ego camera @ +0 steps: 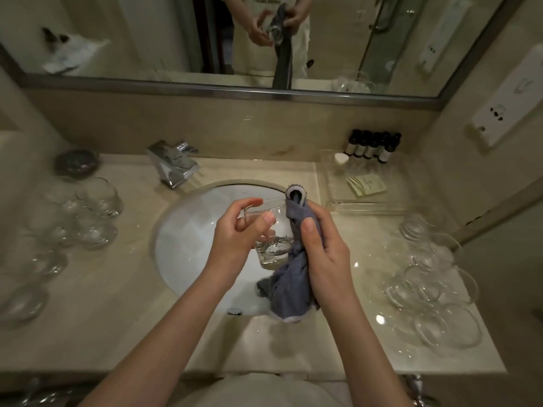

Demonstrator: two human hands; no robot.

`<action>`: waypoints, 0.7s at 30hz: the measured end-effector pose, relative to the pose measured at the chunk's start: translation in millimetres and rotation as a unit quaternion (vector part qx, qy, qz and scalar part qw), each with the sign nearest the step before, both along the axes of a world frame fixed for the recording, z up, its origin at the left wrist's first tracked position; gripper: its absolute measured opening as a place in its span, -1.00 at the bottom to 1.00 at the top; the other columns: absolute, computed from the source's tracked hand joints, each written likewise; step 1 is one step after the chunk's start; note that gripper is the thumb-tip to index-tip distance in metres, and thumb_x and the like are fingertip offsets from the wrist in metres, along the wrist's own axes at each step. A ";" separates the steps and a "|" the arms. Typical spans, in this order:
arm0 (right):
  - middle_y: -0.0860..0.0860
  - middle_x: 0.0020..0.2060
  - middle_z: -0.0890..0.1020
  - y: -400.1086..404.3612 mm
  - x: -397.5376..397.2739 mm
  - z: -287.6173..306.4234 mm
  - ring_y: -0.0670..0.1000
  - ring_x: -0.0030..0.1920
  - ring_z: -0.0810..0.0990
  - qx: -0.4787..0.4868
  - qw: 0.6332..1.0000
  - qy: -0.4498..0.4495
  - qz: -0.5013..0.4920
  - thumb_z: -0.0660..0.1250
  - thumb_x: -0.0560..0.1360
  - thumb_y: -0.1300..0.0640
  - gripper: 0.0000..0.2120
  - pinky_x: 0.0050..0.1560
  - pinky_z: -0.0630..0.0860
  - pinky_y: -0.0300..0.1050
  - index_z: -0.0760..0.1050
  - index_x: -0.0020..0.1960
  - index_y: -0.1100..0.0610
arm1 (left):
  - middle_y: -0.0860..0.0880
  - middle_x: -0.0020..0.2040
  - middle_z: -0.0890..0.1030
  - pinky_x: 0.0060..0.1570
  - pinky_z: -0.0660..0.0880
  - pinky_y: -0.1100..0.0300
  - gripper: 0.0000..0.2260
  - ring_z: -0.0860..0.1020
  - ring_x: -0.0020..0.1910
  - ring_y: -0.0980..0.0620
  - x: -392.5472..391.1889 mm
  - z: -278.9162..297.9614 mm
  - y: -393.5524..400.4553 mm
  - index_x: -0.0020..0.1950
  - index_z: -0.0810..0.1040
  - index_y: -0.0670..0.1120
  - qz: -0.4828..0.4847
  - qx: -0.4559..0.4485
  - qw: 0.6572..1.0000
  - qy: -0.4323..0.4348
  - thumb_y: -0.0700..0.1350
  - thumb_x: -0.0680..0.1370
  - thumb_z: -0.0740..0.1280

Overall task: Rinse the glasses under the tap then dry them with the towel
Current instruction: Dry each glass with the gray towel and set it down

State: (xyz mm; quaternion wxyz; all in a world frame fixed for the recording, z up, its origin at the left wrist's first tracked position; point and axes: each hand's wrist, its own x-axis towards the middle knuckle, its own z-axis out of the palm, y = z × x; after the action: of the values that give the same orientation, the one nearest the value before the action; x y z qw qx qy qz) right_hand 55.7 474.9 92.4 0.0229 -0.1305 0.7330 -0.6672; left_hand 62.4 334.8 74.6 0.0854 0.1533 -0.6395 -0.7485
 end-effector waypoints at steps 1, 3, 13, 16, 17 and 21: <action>-0.27 0.09 0.61 -4.0 1.1 -0.3 -0.27 0.12 0.55 0.029 1.000 0.004 0.003 0.15 0.51 -0.25 -0.74 0.12 0.44 -0.31 0.42 0.17 -0.31 | -0.04 -0.22 0.69 -0.25 0.55 0.26 -0.46 0.65 -0.29 0.05 2.2 0.8 -3.6 0.11 0.54 -0.01 0.004 0.000 1.000 -0.001 0.18 0.20 0.43; -0.21 0.29 0.52 -12.0 3.0 -1.7 -0.24 0.30 0.44 0.078 0.997 0.010 0.013 0.05 0.47 -0.34 -0.64 0.31 0.38 -0.18 0.35 0.24 -0.38 | -0.02 -0.24 0.68 -0.26 0.55 0.28 -0.53 0.64 -0.30 0.07 5.2 1.7 -11.2 0.11 0.54 0.00 0.009 -0.005 1.000 -0.003 0.12 0.25 0.45; -0.29 0.51 0.12 -45.7 12.6 11.8 -0.22 0.46 0.15 0.265 0.961 0.006 0.071 -0.26 0.43 -0.37 -0.71 0.25 0.11 -0.30 -0.07 0.09 -0.72 | 0.02 -0.27 0.67 -0.29 0.53 0.32 -0.65 0.62 -0.32 0.11 17.6 3.3 -40.9 0.11 0.54 -0.01 0.041 -0.018 0.999 -0.004 0.03 0.35 0.39; -0.39 0.49 0.07 -51.7 16.3 14.5 -0.07 0.44 0.23 0.294 0.953 0.027 0.063 -0.34 0.43 -0.37 -0.68 0.32 0.16 -0.14 -0.17 0.13 -0.73 | 0.06 -0.28 0.68 -0.29 0.51 0.35 -0.66 0.61 -0.34 0.13 22.1 4.6 -46.6 0.09 0.53 0.02 0.043 -0.023 0.999 0.004 0.05 0.34 0.38; -0.44 0.46 0.10 -53.4 17.0 14.5 -0.02 0.38 0.26 0.298 0.952 0.040 0.055 -0.37 0.46 -0.37 -0.68 0.33 0.17 -0.09 -0.20 0.17 -0.72 | 0.10 -0.28 0.68 -0.29 0.51 0.35 -0.64 0.60 -0.34 0.14 23.0 5.6 -48.8 0.09 0.53 0.02 0.042 -0.024 0.999 0.007 0.07 0.33 0.40; -0.77 0.12 0.12 -69.3 17.1 11.6 -0.12 0.40 0.12 0.225 0.972 0.065 0.006 -0.23 0.52 -0.33 -0.66 0.47 0.06 -0.07 -0.13 0.27 -0.62 | 0.11 -0.23 0.69 -0.19 0.57 0.24 -0.51 0.61 -0.31 0.13 21.5 9.9 -62.2 0.10 0.52 0.07 0.041 -0.048 0.998 0.026 0.22 0.22 0.40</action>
State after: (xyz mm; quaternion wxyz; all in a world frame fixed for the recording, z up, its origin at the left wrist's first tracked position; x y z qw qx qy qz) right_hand 72.8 405.6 104.0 0.0085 -0.1696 0.8633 -0.4753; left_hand 83.9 272.6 84.5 0.1397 0.1552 -0.6656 -0.7165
